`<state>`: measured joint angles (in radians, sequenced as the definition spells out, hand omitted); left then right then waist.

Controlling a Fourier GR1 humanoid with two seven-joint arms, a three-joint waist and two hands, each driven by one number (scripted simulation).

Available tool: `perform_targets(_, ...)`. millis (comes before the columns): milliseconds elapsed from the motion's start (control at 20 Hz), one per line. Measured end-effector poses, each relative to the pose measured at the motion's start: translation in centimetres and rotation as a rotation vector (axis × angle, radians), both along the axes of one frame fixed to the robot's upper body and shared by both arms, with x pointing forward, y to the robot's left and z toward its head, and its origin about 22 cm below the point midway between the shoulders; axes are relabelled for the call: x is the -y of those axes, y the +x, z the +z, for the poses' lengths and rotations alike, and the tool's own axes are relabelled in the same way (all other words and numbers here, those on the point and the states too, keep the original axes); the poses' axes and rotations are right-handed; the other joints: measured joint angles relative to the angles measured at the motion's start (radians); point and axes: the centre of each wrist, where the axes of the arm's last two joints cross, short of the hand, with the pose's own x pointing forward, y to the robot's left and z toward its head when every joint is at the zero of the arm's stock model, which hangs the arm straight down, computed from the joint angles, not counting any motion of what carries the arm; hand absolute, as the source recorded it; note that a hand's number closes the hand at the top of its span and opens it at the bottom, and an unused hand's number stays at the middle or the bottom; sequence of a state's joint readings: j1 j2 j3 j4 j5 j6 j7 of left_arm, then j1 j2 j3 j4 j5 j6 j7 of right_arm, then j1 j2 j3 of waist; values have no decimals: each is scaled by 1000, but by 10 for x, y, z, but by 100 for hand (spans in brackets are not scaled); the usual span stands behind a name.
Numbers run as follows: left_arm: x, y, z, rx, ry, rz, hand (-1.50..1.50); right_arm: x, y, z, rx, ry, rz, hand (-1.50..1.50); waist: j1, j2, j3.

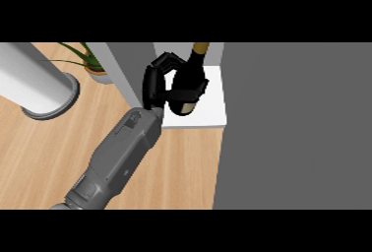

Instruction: Pick up the wine, place it into the cabinet and close the cabinet

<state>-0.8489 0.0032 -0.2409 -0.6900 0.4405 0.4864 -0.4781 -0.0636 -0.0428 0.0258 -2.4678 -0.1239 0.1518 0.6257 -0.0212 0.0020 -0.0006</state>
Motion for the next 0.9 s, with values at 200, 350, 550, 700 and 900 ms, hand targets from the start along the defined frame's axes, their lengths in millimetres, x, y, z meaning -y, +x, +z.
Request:
perform_targets(200,0,8,0,20,24,21,150,-1,-1,0,-6,-4,7,-150,-6,1,0)
perform_targets(350,-4,17,3,58,51,47,150,-1,0,1,-3,0,10,-150,-10,4,0)
perform_targets(550,-4,28,11,80,78,89,150,-4,2,1,2,5,21,-150,-14,6,0)
perform_targets(700,-4,33,13,89,83,108,150,-4,2,1,3,-1,23,-150,-18,8,0)
perform_targets(900,-3,37,14,79,70,113,150,-6,3,0,6,13,38,-150,-22,10,0)
